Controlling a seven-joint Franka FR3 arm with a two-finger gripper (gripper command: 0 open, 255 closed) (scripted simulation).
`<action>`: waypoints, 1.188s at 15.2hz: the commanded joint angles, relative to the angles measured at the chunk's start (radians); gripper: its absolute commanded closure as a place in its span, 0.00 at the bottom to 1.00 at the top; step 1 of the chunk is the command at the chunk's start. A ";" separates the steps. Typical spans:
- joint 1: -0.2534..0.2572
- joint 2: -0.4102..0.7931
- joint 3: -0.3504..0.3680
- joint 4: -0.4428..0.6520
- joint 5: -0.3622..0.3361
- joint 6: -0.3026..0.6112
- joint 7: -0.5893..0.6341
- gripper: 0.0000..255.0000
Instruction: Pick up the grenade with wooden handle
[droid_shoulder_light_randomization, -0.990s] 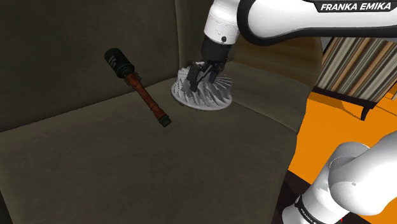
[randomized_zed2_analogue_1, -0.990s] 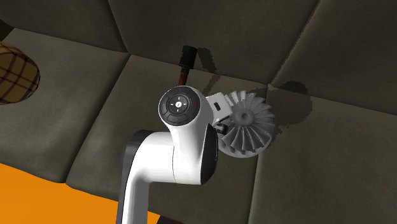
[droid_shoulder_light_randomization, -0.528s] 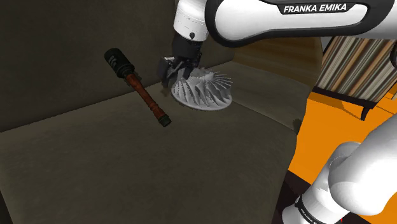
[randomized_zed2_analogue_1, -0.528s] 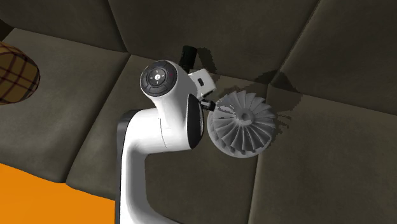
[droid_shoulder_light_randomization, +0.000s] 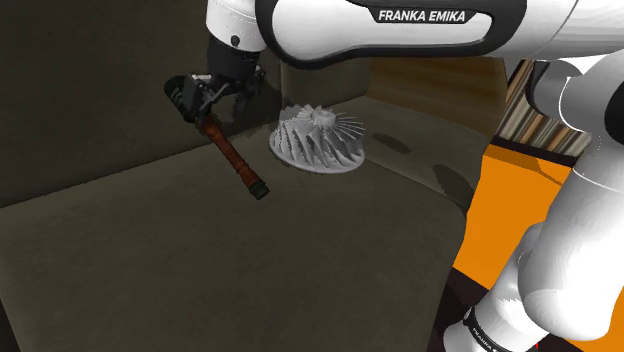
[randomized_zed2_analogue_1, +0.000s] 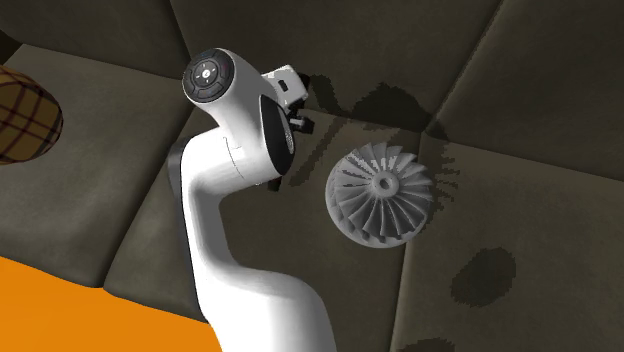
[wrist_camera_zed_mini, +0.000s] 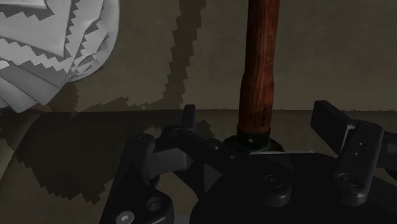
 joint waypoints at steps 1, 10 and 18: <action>0.011 0.031 0.003 0.017 -0.027 0.016 0.018 0.00; 0.003 0.019 -0.002 -0.083 -0.033 0.104 0.041 1.00; 0.003 0.018 -0.003 -0.086 -0.032 0.106 0.040 1.00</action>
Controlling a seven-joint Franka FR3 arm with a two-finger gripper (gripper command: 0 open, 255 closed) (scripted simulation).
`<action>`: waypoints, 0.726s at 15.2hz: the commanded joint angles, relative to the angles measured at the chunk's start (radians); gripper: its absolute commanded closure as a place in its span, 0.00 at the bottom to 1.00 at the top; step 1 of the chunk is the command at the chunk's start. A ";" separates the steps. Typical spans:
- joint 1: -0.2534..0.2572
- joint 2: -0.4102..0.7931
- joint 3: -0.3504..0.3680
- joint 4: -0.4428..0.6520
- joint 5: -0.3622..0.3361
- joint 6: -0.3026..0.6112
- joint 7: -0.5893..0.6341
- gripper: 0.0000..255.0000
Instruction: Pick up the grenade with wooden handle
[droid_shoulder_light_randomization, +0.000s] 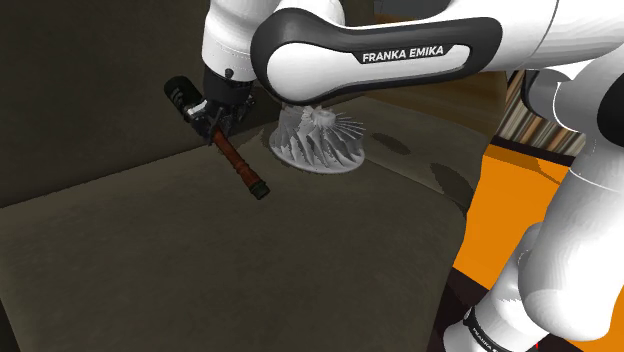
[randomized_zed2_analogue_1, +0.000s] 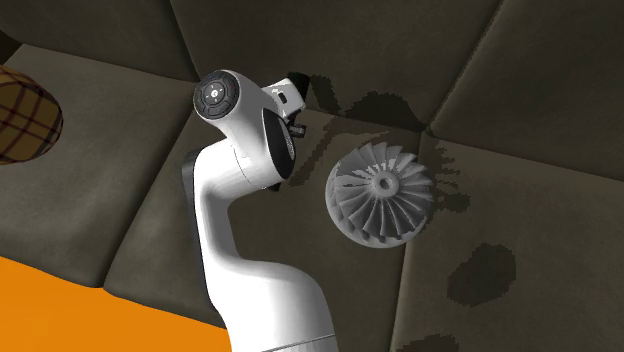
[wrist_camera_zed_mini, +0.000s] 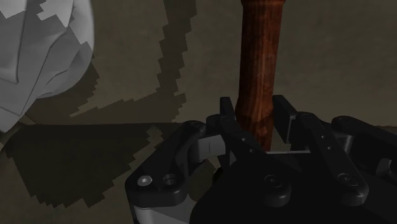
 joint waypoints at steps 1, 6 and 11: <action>0.000 0.002 0.000 0.002 -0.001 -0.001 0.001 1.00; 0.006 0.009 0.004 0.077 0.004 -0.068 -0.017 1.00; 0.014 0.025 0.009 0.162 0.003 -0.139 -0.033 1.00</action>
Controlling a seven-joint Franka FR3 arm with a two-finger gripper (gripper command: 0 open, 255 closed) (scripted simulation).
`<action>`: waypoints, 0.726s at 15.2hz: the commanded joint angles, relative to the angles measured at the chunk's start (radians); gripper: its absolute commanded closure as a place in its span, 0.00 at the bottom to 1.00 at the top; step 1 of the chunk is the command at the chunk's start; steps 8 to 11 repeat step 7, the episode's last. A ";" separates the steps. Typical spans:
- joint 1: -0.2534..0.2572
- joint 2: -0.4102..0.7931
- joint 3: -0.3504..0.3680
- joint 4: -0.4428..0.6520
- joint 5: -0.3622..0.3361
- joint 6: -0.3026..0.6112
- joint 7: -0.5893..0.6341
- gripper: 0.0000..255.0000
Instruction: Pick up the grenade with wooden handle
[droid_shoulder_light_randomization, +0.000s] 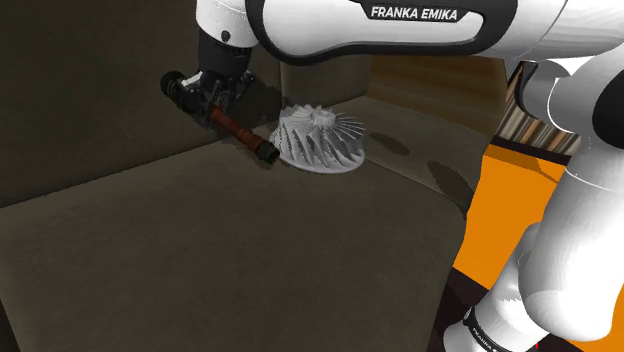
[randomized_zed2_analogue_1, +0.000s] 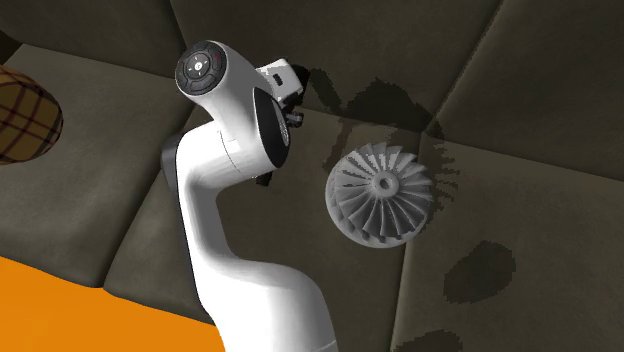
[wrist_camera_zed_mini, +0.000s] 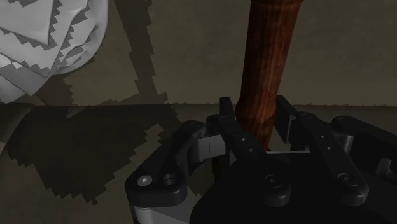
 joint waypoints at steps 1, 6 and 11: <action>0.001 0.006 -0.001 0.037 -0.002 -0.025 -0.008 1.00; 0.012 0.027 0.002 0.119 -0.009 -0.088 -0.019 1.00; 0.012 0.027 0.002 0.118 -0.009 -0.088 -0.019 1.00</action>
